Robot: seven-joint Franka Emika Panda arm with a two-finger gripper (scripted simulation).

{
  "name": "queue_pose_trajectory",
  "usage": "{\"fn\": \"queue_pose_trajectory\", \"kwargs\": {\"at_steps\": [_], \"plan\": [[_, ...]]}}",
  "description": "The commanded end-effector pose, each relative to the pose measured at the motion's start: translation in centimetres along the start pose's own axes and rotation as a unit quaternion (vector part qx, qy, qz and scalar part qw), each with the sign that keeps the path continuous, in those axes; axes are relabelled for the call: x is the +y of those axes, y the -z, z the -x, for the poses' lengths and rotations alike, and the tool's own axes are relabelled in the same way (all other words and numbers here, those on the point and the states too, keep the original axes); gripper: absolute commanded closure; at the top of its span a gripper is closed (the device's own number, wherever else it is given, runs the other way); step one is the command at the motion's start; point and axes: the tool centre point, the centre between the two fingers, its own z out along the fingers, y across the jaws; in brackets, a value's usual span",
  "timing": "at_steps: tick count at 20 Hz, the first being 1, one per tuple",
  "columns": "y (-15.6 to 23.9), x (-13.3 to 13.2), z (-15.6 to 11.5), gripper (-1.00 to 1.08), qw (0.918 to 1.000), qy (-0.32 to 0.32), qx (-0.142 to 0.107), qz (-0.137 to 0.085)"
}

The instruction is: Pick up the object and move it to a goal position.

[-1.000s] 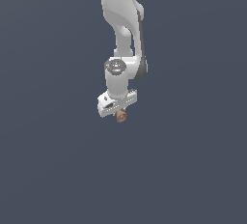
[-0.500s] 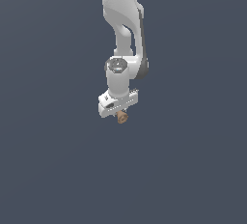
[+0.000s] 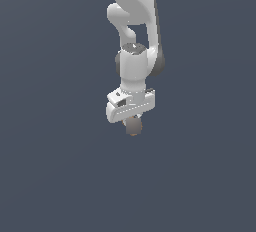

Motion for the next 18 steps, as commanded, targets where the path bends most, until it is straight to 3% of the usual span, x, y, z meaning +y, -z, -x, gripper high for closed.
{"fn": "queue_pose_trajectory", "kwargs": {"at_steps": [1,10,18], "plan": [[2.5,0.3,-3.1,1.08,0.999,-0.002,0.039,0.021],[11.7,0.5,-11.5,1.08,0.9834,-0.008,0.158,0.09],[18.1,0.1,-15.3,1.08,0.9649,-0.012,0.227,0.132]]}}
